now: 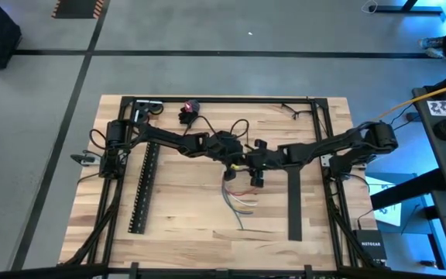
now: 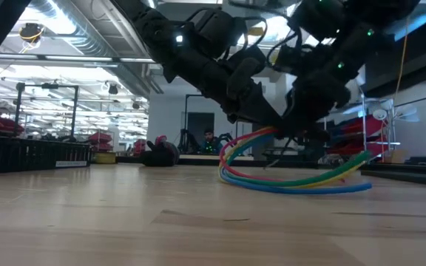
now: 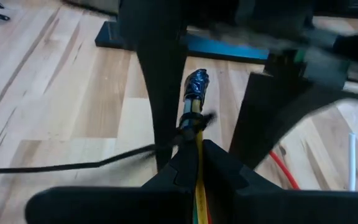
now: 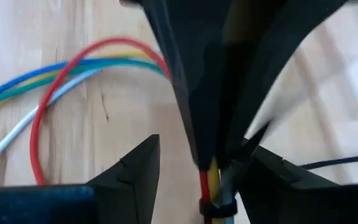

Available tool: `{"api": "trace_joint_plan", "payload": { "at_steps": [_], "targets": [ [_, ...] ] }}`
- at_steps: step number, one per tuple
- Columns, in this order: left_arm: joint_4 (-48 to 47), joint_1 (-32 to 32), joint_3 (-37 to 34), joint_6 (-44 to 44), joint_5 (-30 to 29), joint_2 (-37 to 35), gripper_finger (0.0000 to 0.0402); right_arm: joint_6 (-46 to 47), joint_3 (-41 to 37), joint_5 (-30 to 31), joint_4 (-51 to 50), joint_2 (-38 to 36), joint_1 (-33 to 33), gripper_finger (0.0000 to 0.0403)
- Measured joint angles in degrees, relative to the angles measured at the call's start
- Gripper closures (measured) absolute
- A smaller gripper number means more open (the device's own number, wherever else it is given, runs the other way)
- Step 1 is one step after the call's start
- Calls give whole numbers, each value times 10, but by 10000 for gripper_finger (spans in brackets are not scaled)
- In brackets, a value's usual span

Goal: Ziptie cables
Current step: Wrap the cable wires with the black zip tie

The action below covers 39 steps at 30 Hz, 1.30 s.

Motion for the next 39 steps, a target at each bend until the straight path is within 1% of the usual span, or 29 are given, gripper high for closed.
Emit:
{"api": "trace_joint_plan", "payload": {
  "at_steps": [4,7,11,16,21,27,32,33,39],
  "targets": [
    [-1,0,0,-4,0,0,388,16,0,-23,-6,11,0,221],
    [-1,0,0,-6,0,0,375,17,0,-27,-9,11,0,221],
    [-17,0,4,-5,0,-9,341,18,0,-28,-10,11,0,221],
    [-33,0,10,22,0,-30,291,21,0,-28,-9,11,0,221],
    [-37,0,9,29,-1,-31,264,22,0,-27,-8,11,0,221],
    [-40,0,9,98,-2,-16,259,23,-1,-26,-11,11,0,221],
    [-53,1,8,149,-35,5,259,23,-1,-26,-11,11,0,221],
    [-41,2,8,158,-39,9,259,24,-1,-26,-12,11,0,221],
    [-45,12,9,220,-42,19,259,51,-1,-26,-13,11,0,221]
  ]
}}
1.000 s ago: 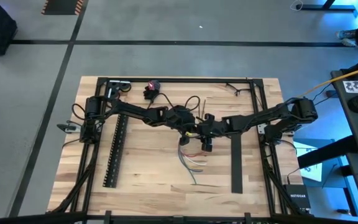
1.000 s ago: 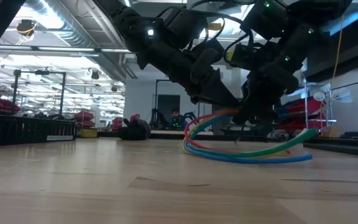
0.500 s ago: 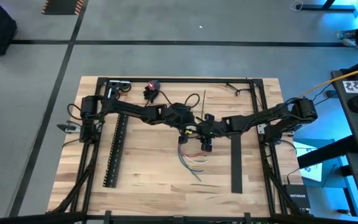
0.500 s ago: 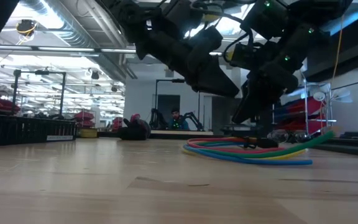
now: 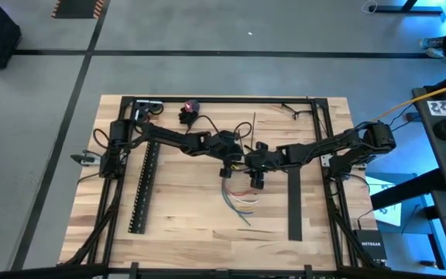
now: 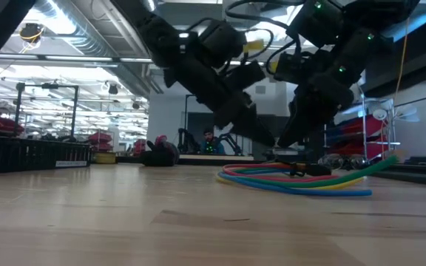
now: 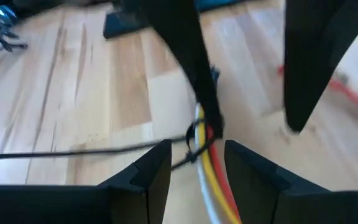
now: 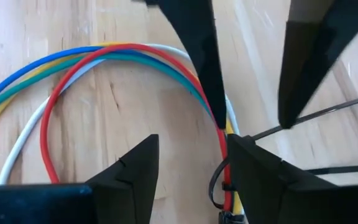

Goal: Ziptie cables
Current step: Wrap the cable wires with the black zip tie

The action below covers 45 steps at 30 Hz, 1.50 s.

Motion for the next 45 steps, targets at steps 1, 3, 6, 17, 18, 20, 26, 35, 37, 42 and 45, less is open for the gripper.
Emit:
{"api": "trace_joint_plan", "payload": {
  "at_steps": [1,3,6,17,18,20,26,35,37,42,45],
  "targets": [
    [3,2,0,18,0,6,259,7,0,0,-1,0,0,221],
    [12,5,0,57,-7,14,259,21,0,0,0,0,0,221],
    [20,9,1,134,-12,32,259,43,0,0,-1,0,0,221],
    [93,14,0,240,-31,73,261,105,0,-11,-14,0,0,221],
    [90,16,0,243,-23,73,266,106,0,-13,-14,0,0,221],
    [84,20,0,243,-1,73,286,117,0,-14,-12,0,0,221],
    [77,20,0,233,14,73,390,139,0,-10,-12,0,0,221],
    [39,7,0,196,13,62,401,157,0,13,-121,-71,0,221],
    [39,4,0,195,13,56,401,158,0,32,-165,-96,0,221],
    [35,0,3,166,16,40,401,94,-25,43,-190,-109,0,221],
    [32,1,3,155,15,40,401,71,-48,17,-139,-91,0,221]
  ]
}}
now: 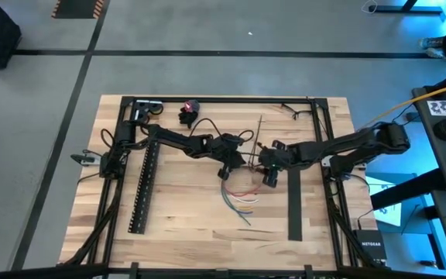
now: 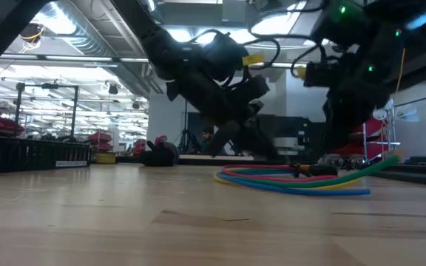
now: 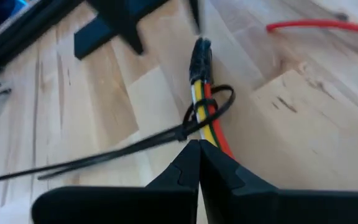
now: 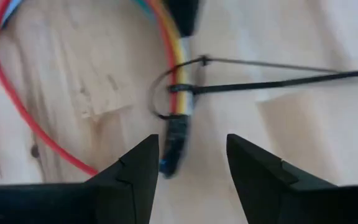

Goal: Ziptie cables
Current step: Wrap the cable wires with the black zip tie

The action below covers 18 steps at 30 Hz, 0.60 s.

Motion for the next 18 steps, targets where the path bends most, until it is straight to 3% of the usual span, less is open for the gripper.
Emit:
{"api": "trace_joint_plan", "payload": {
  "at_steps": [4,12,18],
  "targets": [
    [-10,0,0,-15,0,0,401,0,-13,-5,63,30,0,221],
    [34,-2,0,-22,-20,0,398,2,-13,-6,82,101,0,221],
    [41,-1,2,-10,-37,0,360,-12,-13,-12,106,108,0,221]
  ]
}}
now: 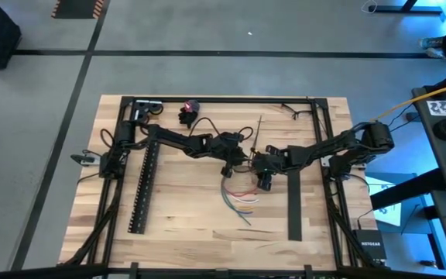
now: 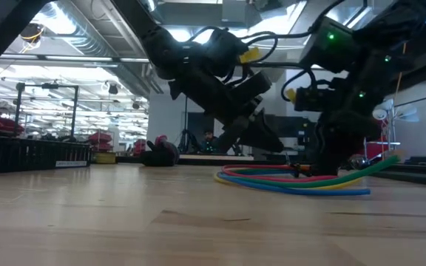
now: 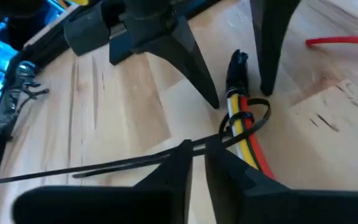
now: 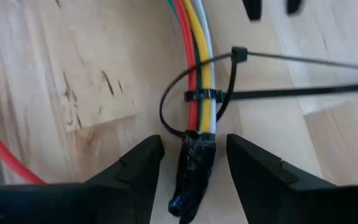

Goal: Ziptie cables
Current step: Wrap the cable wires with the black zip tie

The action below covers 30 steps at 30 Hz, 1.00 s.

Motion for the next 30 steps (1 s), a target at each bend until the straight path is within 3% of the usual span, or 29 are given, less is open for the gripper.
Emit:
{"api": "trace_joint_plan", "payload": {
  "at_steps": [9,15,18,23,26,30],
  "targets": [
    [51,5,0,175,2,33,298,-49,-1,-9,22,2,0,221],
    [87,16,2,268,3,56,292,-48,-1,-16,26,2,0,221],
    [96,20,2,279,13,57,298,-48,-1,-20,32,3,0,221],
    [114,25,2,305,82,69,307,-64,-1,-26,64,3,0,221],
    [103,23,2,343,53,72,309,-78,-1,-25,67,3,0,221],
    [105,20,1,288,1,54,306,-77,-1,-25,62,3,0,221]
  ]
}}
